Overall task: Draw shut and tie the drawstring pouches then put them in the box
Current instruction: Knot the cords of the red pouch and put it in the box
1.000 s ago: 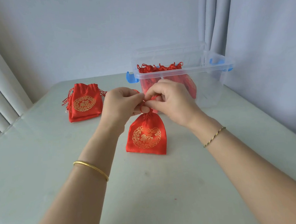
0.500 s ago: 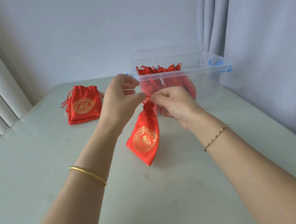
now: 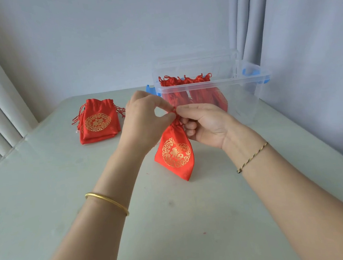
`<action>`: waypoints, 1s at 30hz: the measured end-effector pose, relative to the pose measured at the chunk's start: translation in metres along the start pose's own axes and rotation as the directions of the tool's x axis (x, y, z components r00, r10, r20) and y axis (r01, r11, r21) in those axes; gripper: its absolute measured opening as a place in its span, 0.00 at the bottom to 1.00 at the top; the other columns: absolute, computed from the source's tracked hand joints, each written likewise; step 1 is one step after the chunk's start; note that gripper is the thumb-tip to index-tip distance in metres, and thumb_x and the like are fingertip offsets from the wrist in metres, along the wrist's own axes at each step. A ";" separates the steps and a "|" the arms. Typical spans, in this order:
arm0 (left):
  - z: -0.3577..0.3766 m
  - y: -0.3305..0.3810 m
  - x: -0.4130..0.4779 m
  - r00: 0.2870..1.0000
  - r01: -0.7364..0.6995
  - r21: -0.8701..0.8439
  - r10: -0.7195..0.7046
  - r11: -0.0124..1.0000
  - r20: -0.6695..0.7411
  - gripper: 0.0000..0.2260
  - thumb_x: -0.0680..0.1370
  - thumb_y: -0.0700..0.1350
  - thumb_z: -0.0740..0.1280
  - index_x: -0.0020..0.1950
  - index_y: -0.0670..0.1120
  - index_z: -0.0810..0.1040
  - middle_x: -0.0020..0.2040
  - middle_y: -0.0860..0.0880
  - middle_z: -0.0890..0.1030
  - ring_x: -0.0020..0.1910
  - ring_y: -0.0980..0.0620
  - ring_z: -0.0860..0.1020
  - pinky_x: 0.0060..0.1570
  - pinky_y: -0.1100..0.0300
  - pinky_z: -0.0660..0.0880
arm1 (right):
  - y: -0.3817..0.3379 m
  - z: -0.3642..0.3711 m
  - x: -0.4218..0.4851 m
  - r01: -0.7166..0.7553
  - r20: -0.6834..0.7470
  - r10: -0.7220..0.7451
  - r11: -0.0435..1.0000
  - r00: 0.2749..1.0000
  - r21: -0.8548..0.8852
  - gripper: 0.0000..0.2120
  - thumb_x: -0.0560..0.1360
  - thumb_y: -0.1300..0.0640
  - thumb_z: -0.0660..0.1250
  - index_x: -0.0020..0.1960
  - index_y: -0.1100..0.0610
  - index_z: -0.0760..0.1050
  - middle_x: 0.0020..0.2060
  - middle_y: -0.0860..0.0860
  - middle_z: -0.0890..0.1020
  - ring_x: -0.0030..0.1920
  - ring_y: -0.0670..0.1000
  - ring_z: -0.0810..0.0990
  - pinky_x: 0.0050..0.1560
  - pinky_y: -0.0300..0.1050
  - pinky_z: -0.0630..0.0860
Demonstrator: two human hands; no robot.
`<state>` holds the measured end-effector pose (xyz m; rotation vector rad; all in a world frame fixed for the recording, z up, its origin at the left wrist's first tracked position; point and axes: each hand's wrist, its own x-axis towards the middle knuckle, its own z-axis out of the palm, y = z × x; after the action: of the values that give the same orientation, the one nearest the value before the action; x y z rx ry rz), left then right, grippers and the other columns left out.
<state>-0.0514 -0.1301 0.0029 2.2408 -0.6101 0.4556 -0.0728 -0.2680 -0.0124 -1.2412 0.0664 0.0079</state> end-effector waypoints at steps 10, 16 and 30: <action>-0.006 -0.009 0.003 1.000 0.019 0.001 -0.019 1.000 -0.014 0.02 0.77 0.40 0.63 0.44 0.44 0.74 0.40 0.48 0.79 0.41 0.48 0.76 0.38 0.59 0.70 | -0.010 -0.024 0.000 0.219 -0.166 -0.347 0.829 0.923 -0.514 0.10 0.71 0.65 0.70 0.34 0.55 0.77 0.31 0.49 0.76 0.22 0.38 0.68 0.27 0.36 0.64; 0.000 -0.009 0.000 0.998 0.051 -0.032 -0.050 0.998 0.023 0.04 0.77 0.38 0.62 0.43 0.43 0.74 0.36 0.50 0.79 0.41 0.49 0.79 0.43 0.56 0.75 | -0.003 -0.033 0.001 0.171 -0.167 -0.352 0.751 0.921 -0.637 0.07 0.70 0.65 0.71 0.35 0.55 0.78 0.31 0.48 0.77 0.23 0.38 0.71 0.26 0.31 0.66; -0.008 0.015 0.003 0.994 0.083 -0.414 -0.043 0.907 0.104 0.02 0.76 0.38 0.66 0.48 0.41 0.77 0.40 0.47 0.82 0.32 0.59 0.78 0.32 0.67 0.74 | -0.041 -0.007 -0.033 0.171 0.002 -0.274 0.595 0.962 -0.785 0.03 0.72 0.64 0.68 0.44 0.63 0.79 0.36 0.56 0.82 0.27 0.43 0.76 0.23 0.32 0.68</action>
<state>-0.0583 -0.1345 0.0182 1.8701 -0.6151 0.1659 -0.1043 -0.2870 0.0262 -2.1391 0.0052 -0.2918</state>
